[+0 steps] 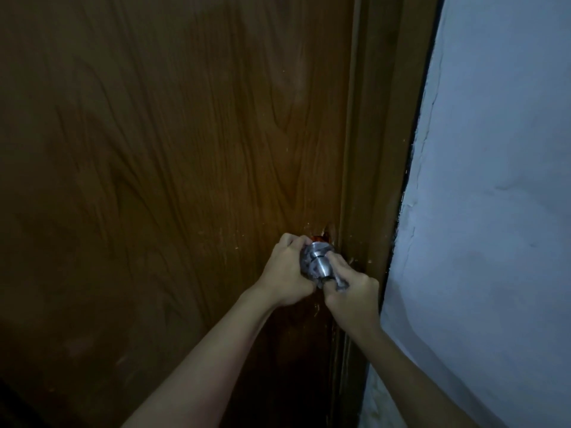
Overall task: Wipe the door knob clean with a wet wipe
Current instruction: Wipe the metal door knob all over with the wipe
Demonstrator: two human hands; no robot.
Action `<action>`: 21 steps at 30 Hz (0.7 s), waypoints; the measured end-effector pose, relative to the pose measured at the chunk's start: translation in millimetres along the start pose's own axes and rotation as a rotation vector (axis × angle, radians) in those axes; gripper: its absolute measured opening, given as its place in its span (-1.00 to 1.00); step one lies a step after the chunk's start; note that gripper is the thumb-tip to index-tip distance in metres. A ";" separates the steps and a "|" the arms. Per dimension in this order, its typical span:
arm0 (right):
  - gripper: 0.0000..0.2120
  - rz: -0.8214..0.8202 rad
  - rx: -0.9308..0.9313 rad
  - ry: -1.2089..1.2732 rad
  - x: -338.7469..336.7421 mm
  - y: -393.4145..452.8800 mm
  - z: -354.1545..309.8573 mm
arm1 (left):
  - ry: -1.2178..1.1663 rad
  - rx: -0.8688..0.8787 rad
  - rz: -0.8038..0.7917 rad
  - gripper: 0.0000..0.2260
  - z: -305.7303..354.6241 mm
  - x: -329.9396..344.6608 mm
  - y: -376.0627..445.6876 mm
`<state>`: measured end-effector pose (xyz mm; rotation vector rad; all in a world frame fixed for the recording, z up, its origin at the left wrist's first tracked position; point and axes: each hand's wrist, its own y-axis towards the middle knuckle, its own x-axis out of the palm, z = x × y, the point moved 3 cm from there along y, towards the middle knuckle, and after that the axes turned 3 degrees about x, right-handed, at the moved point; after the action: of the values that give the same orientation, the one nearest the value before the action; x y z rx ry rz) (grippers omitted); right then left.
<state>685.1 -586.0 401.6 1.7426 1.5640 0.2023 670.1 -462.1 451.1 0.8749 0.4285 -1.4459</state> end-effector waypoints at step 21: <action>-0.63 -0.238 1.139 1.257 -0.7 -9.8 6.7 | -0.005 -0.026 0.017 -0.38 1.5 1.3 -5.8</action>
<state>681.2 -590.0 391.1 2.3643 3.2256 0.3641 664.3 -463.5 449.7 0.8525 0.4339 -1.4238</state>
